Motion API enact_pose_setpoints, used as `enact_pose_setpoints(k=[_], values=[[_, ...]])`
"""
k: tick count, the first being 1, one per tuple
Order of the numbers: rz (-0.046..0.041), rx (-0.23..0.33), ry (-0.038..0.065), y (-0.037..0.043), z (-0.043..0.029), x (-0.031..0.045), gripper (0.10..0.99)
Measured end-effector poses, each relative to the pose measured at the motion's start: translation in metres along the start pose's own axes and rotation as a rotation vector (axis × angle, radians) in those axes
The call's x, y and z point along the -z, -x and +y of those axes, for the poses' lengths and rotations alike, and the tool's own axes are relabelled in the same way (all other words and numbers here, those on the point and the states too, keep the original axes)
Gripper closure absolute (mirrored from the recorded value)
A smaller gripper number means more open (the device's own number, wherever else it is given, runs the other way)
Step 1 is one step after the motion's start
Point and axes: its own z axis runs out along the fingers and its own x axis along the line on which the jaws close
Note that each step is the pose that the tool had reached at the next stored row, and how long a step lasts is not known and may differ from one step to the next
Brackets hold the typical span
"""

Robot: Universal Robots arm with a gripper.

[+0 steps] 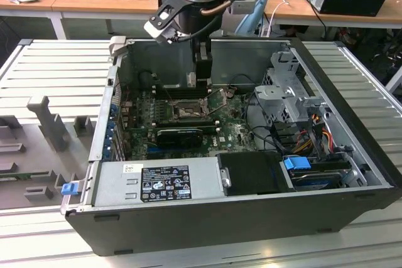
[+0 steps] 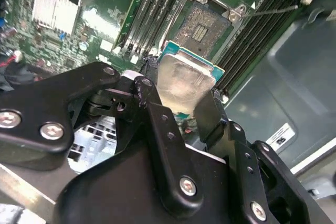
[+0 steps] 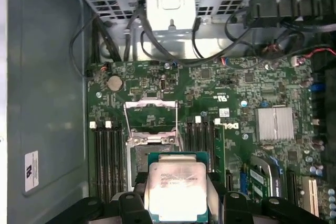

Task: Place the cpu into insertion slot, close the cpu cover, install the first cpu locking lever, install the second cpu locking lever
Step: 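Place the cpu into insertion slot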

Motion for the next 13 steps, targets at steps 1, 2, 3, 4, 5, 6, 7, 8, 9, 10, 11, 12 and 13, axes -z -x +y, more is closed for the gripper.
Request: enact_pose_setpoints(k=[1,2,3,4,5,6,7,8,9,10,11,12,13], values=[[0.0024,0.022,-0.001,0.0001,-0.0003,-0.0028,0.561],[0.0034,0.027,-0.001,0.0002,-0.0005,-0.0056,0.561],[0.0037,0.029,-0.001,0.0003,-0.0007,-0.0083,0.561],[0.0038,0.03,-0.001,0.0004,-0.0008,-0.0102,0.561],[0.0037,0.031,-0.001,0.0005,-0.0012,-0.0134,0.561],[0.004,0.033,-0.001,0.0006,-0.0017,-0.0155,0.561],[0.0041,0.034,-0.001,0.0007,-0.0022,-0.0187,0.561],[0.004,0.035,-0.001,0.0008,-0.0023,-0.0204,0.561],[0.0042,0.036,-0.001,0.0008,-0.0025,-0.0226,0.561],[0.0044,0.037,-0.001,0.001,-0.0028,-0.0256,0.561],[0.0051,0.039,-0.001,0.0011,-0.0031,-0.029,0.561],[0.0065,0.043,-0.002,0.0013,-0.0035,-0.0346,0.561],[0.0065,0.045,-0.002,0.0014,-0.0037,-0.0377,0.561]])
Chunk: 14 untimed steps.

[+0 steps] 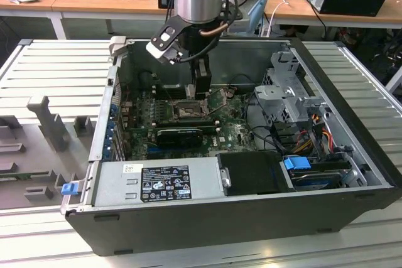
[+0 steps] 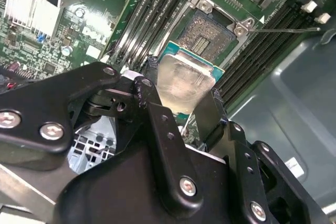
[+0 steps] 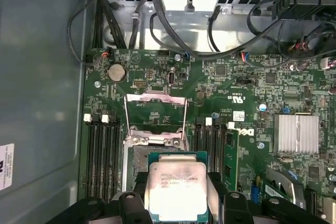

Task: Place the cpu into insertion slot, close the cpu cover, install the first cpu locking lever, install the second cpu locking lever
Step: 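Place the cpu into insertion slot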

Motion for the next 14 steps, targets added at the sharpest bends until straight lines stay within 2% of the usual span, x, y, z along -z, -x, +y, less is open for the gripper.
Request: enact_pose_setpoints(k=[4,8,11,14], values=[[0.0,-0.003,0.0,-0.0009,-0.002,-0.0068,0.561],[-0.0017,-0.03,0.001,-0.006,-0.0064,-0.0242,0.561],[-0.0019,-0.03,0.001,-0.0066,-0.0088,-0.0312,0.561],[-0.0018,-0.03,0.001,-0.0084,-0.0146,-0.0424,0.561]])
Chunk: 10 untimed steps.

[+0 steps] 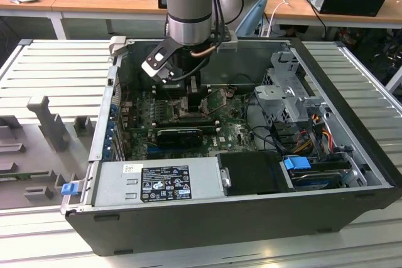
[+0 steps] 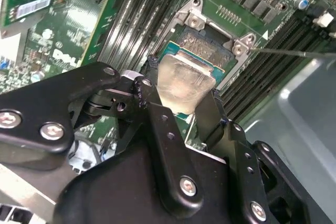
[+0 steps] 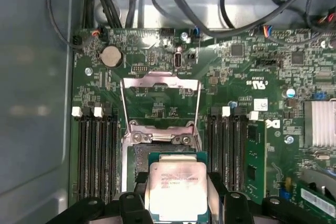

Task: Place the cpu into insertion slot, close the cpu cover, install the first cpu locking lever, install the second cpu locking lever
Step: 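Place the cpu into insertion slot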

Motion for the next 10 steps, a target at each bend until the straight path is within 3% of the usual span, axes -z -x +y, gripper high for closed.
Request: enact_pose_setpoints(k=[3,10], values=[[-0.0001,0.0,0.0,-0.0004,-0.0048,-0.0065,0.561],[-0.0004,-0.007,-0.001,-0.0093,-0.0055,-0.0243,0.561]])
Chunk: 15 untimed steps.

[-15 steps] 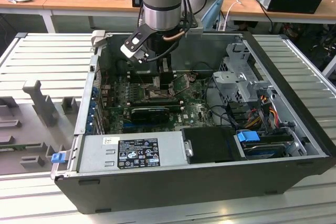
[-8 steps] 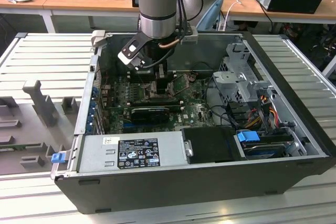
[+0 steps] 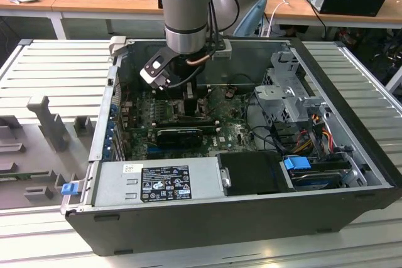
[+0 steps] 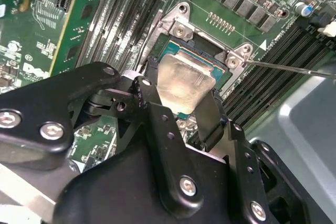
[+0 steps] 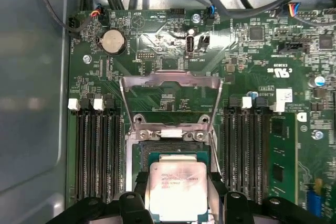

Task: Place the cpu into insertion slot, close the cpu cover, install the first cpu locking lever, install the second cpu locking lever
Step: 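Place the cpu into insertion slot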

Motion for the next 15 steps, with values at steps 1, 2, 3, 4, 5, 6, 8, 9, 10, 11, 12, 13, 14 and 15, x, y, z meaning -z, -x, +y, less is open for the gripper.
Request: enact_pose_setpoints(k=[1,2,3,4,5,6,8,9,10,11,12,13,14,15], values=[[-0.0002,-0.002,-0.002,-0.0009,0.0013,-0.0015,0.561],[-0.0003,-0.004,-0.002,-0.001,0.0014,-0.0018,0.561],[-0.0005,-0.006,-0.002,-0.0013,0.0017,-0.0021,0.561],[-0.0006,-0.007,-0.002,-0.0016,0.0018,-0.0023,0.561],[-0.0009,-0.011,-0.002,-0.002,0.0019,-0.0026,0.561],[-0.0014,-0.019,-0.002,-0.0028,0.002,-0.0029,0.561],[-0.0015,-0.024,-0.002,-0.0036,0.0022,-0.0039,0.561],[-0.0017,-0.024,-0.002,-0.0036,0.0022,-0.0042,0.561],[-0.0017,-0.025,-0.002,-0.0037,0.0025,-0.0052,0.561],[-0.0017,-0.025,-0.002,-0.0037,0.0031,-0.0062,0.561],[-0.0018,-0.025,-0.002,-0.0036,0.0036,-0.0071,0.561],[-0.0018,-0.025,-0.002,-0.0036,0.0035,-0.0078,0.561],[-0.0018,-0.025,-0.003,-0.0036,0.0035,-0.0086,0.561],[-0.0019,-0.025,-0.003,-0.0035,0.0035,-0.0089,0.561]])
